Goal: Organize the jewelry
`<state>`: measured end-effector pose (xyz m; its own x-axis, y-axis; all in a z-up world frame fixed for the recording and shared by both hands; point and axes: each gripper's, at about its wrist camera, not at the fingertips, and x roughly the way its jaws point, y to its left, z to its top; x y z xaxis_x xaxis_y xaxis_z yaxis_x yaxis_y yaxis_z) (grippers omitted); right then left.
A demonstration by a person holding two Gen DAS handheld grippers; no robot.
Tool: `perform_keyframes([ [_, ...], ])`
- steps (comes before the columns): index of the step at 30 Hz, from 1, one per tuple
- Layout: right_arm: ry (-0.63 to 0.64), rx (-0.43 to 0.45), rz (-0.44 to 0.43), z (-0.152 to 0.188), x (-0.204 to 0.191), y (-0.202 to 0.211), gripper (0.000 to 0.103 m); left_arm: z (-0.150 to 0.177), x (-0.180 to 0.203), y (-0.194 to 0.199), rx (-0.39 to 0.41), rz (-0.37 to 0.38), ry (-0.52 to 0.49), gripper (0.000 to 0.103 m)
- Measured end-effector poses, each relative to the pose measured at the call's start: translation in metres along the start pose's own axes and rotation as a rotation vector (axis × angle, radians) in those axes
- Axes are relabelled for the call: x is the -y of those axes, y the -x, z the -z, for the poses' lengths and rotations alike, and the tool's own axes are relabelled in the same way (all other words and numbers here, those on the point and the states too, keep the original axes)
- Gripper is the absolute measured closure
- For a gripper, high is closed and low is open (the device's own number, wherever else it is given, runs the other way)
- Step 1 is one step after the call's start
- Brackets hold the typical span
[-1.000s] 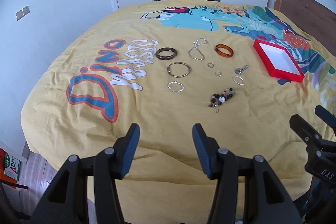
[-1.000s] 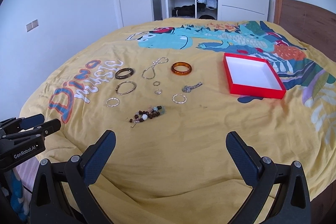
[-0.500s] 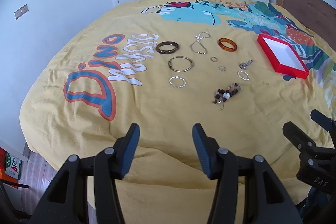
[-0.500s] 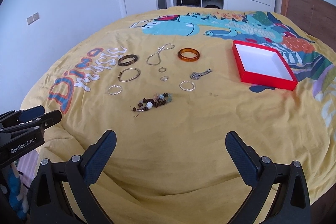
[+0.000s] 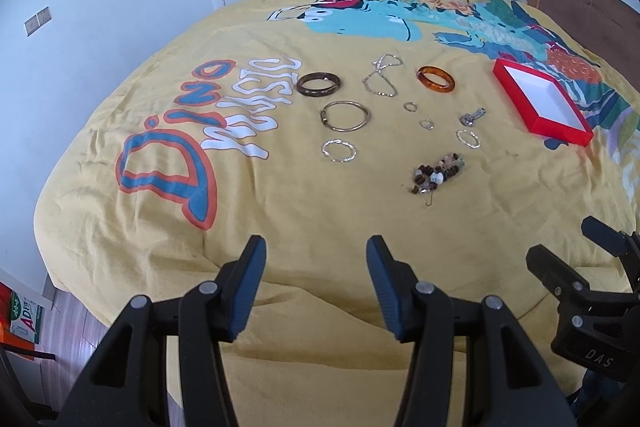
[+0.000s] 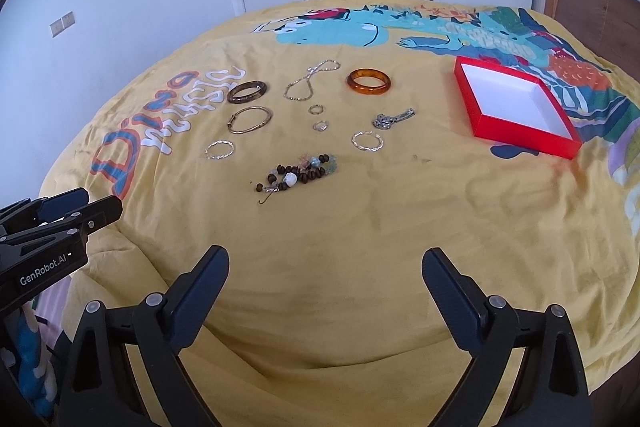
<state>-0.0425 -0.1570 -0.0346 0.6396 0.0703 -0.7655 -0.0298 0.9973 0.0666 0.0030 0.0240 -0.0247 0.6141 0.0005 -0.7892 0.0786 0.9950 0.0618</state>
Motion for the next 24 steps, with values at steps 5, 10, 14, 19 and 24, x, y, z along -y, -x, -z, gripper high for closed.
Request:
perform_keyframes([
  [5,0.006,-0.008,-0.004,0.001,-0.001,-0.002,0.008,0.0,-0.001,-0.001,-0.002,0.0,0.002,0.053],
  [10,0.007,-0.011,-0.005,0.001,-0.002,-0.003,0.008,0.002,-0.003,-0.005,-0.006,-0.002,0.003,0.053],
  [14,0.008,-0.014,-0.008,0.002,-0.003,-0.005,0.008,0.003,-0.003,-0.007,-0.01,-0.004,0.003,0.053],
  [19,0.006,-0.021,-0.013,0.002,-0.004,-0.008,0.009,0.003,-0.003,-0.009,-0.017,-0.004,0.006,0.053],
  [24,0.0,-0.038,-0.032,0.003,-0.003,-0.014,0.018,0.004,-0.006,-0.016,-0.031,-0.005,0.017,0.053],
])
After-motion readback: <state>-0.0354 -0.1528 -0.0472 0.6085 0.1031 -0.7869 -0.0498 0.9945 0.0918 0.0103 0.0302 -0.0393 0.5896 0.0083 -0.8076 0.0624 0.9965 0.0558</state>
